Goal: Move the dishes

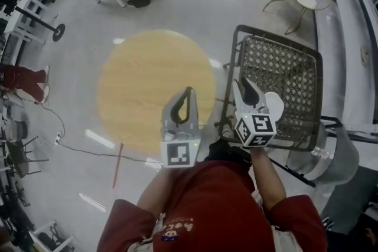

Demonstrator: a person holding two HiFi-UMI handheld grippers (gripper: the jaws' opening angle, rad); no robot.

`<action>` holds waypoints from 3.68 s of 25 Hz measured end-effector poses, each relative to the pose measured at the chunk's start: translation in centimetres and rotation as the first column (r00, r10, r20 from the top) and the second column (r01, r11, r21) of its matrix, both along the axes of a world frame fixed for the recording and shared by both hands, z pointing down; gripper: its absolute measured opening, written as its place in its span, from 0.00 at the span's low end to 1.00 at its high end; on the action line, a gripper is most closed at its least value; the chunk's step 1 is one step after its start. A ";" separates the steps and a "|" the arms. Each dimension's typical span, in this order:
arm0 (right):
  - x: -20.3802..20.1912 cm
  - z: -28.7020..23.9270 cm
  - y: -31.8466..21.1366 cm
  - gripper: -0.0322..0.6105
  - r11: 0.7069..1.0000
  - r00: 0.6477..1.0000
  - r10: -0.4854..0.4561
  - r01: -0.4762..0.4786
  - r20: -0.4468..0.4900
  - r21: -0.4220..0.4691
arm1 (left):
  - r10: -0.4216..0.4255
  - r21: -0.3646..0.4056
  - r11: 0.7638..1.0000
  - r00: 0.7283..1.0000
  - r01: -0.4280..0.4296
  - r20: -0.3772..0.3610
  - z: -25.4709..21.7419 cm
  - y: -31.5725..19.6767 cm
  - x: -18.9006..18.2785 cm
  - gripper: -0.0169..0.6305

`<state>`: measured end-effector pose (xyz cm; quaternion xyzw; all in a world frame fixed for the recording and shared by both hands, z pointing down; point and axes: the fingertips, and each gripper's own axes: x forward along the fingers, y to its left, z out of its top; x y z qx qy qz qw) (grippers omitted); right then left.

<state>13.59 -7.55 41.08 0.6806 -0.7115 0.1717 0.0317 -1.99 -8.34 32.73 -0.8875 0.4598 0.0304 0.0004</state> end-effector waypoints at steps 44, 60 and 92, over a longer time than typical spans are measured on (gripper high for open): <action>-27.2 4.1 -2.6 0.21 0.720 0.700 -0.693 0.654 -0.176 -0.234 | -0.318 0.046 0.947 0.948 0.318 -0.013 -1.4 -2.7 -21.0 0.04; -28.8 16.4 5.6 0.24 0.300 0.291 -0.948 0.667 -0.132 -0.682 | -0.346 -0.014 0.938 0.937 0.346 -0.035 0.4 -1.9 -23.1 0.04; -27.1 22.6 8.1 0.22 0.101 0.161 -0.987 0.502 -0.022 -0.859 | -0.334 -0.047 0.942 0.942 0.333 -0.030 2.3 -2.8 -24.2 0.04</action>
